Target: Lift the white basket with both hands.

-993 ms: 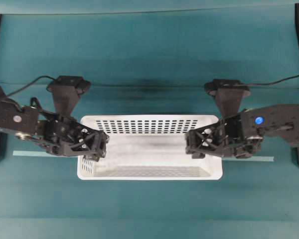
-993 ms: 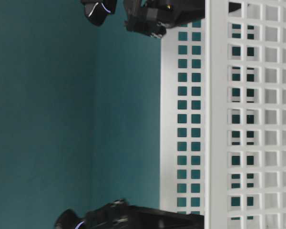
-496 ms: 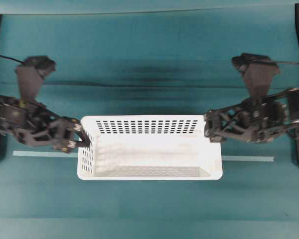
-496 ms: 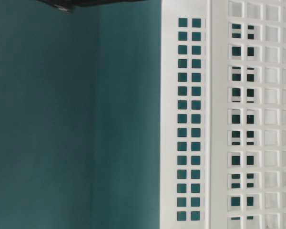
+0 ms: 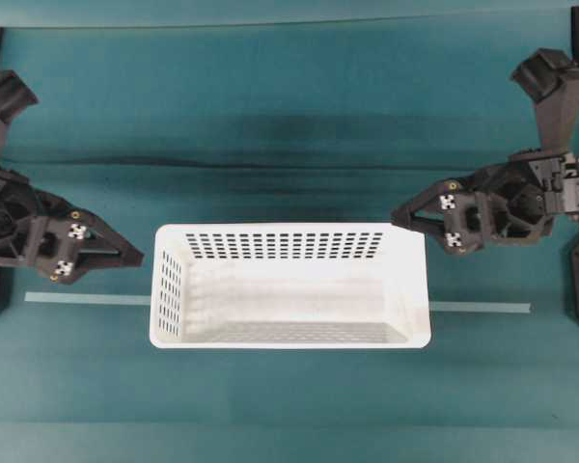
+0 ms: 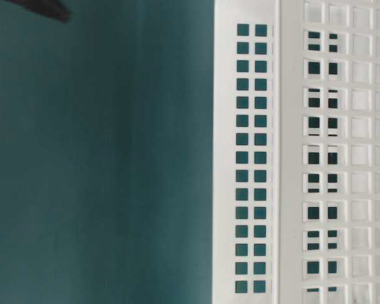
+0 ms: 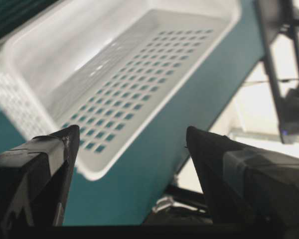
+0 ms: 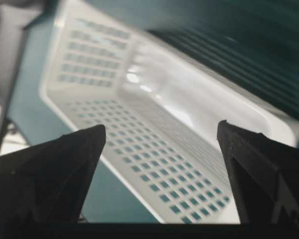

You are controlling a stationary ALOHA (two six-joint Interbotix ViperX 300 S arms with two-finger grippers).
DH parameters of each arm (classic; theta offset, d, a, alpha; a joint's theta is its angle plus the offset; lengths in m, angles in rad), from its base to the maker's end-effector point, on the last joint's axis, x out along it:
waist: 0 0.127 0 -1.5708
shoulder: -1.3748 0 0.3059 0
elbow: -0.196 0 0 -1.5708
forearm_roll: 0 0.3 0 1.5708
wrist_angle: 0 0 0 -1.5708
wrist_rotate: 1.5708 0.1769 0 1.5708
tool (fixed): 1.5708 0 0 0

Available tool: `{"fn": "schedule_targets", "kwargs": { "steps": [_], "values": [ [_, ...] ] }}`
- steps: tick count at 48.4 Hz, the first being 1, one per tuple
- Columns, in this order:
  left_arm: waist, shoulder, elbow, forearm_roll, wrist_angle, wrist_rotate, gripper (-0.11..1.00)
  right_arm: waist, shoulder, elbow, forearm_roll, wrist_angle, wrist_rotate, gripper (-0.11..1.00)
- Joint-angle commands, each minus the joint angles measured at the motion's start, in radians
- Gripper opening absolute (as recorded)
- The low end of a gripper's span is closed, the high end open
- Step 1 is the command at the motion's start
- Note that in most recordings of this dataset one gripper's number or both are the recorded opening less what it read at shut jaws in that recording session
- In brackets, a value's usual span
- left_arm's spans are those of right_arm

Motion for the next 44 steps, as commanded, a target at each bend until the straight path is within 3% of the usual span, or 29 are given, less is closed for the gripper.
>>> {"fn": "schedule_targets", "kwargs": {
  "steps": [1, 14, 26, 34, 44],
  "values": [
    [0.005, -0.012, -0.009, 0.003, -0.040, 0.040, 0.88, 0.000, -0.009, -0.003, -0.015, -0.051, -0.044, 0.96],
    [0.005, -0.041, -0.009, 0.005, -0.181, 0.287, 0.88, -0.002, -0.014, -0.002, -0.018, -0.163, -0.282, 0.96],
    [0.005, -0.100, -0.006, 0.003, -0.262, 0.462, 0.88, -0.002, -0.051, 0.014, -0.018, -0.316, -0.506, 0.96],
    [0.005, -0.176, -0.003, 0.005, -0.282, 0.600, 0.87, -0.002, -0.127, 0.043, -0.018, -0.400, -0.629, 0.96],
    [0.005, -0.279, 0.005, 0.003, -0.270, 0.798, 0.87, -0.029, -0.264, 0.084, -0.018, -0.405, -0.738, 0.96]
  ]
}}
